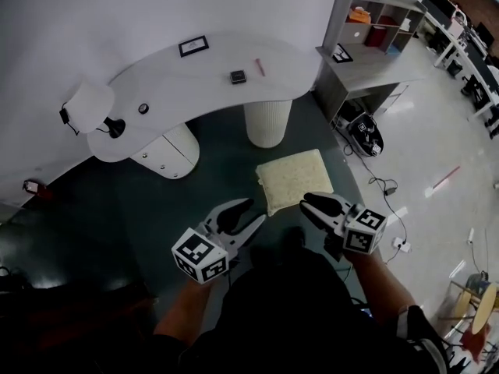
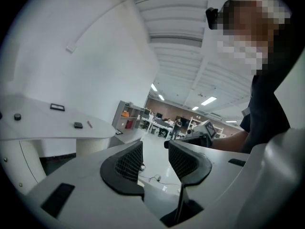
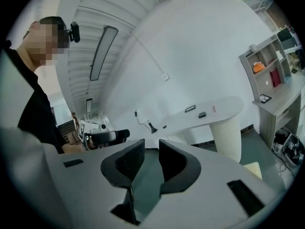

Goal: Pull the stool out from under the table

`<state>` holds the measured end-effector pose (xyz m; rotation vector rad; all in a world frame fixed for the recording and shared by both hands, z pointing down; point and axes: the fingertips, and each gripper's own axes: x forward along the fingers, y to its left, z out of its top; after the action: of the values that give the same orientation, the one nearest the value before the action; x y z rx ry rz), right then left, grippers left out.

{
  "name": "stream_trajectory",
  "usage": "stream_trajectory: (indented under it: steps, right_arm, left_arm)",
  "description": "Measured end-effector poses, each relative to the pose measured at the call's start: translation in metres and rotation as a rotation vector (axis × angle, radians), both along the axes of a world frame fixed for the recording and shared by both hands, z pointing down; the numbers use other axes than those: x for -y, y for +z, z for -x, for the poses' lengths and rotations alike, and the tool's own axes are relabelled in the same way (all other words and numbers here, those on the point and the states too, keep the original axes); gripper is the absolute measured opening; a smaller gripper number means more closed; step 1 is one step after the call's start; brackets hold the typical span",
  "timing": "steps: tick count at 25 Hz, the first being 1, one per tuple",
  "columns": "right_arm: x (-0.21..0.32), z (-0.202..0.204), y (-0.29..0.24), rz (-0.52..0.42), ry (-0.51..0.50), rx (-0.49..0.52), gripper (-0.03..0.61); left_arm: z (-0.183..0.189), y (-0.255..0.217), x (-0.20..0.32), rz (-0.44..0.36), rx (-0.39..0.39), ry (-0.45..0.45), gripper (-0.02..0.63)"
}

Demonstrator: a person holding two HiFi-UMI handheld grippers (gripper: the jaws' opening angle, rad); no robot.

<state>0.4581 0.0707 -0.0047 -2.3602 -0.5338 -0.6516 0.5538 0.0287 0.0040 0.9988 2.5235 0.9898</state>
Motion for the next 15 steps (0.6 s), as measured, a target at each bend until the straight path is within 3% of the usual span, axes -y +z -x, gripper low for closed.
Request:
stream_trajectory:
  steps: [3,7,15]
  right_arm:
    - [0.003,-0.019,-0.034,0.055,0.002,-0.059,0.087]
    - [0.008,-0.025,-0.069,0.148,-0.042,-0.064,0.081]
    - [0.003,-0.005,-0.125,0.306,-0.112,-0.039,0.063]
  left_arm:
    - [-0.008,-0.018,0.006,0.042,-0.034,-0.022,0.17]
    - [-0.019,-0.042,0.01,0.057,-0.047,-0.094,0.146]
    - [-0.023,-0.077,0.003,0.057,-0.079,-0.227,0.103]
